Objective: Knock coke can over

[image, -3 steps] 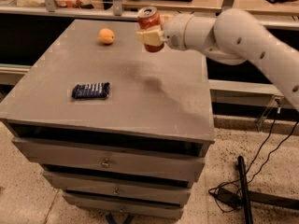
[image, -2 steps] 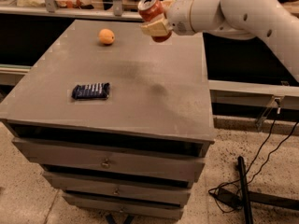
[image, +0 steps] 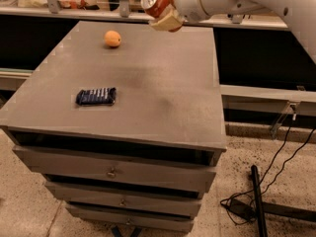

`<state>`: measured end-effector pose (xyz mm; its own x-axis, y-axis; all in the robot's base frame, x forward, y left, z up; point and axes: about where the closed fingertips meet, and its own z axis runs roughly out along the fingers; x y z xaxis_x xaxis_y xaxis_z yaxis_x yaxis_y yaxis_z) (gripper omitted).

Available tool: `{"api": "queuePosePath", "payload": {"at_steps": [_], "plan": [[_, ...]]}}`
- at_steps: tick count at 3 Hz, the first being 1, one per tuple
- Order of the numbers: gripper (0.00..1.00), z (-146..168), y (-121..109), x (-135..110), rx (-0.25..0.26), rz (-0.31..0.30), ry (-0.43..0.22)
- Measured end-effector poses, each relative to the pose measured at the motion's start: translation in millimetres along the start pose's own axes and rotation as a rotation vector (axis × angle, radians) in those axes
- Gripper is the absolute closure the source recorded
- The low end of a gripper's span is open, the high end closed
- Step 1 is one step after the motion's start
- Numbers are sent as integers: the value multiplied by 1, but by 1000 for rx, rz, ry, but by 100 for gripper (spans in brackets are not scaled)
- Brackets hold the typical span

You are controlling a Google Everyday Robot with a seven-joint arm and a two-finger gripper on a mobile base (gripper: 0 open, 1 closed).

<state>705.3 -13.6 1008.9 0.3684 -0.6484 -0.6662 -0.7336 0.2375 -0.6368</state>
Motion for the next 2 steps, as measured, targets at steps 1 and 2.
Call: {"api": "queuePosePath", "payload": {"at_steps": [1, 2], "plan": [[100, 6, 12, -7, -98, -108, 21], [100, 20, 34, -1, -227, -177, 88]]}}
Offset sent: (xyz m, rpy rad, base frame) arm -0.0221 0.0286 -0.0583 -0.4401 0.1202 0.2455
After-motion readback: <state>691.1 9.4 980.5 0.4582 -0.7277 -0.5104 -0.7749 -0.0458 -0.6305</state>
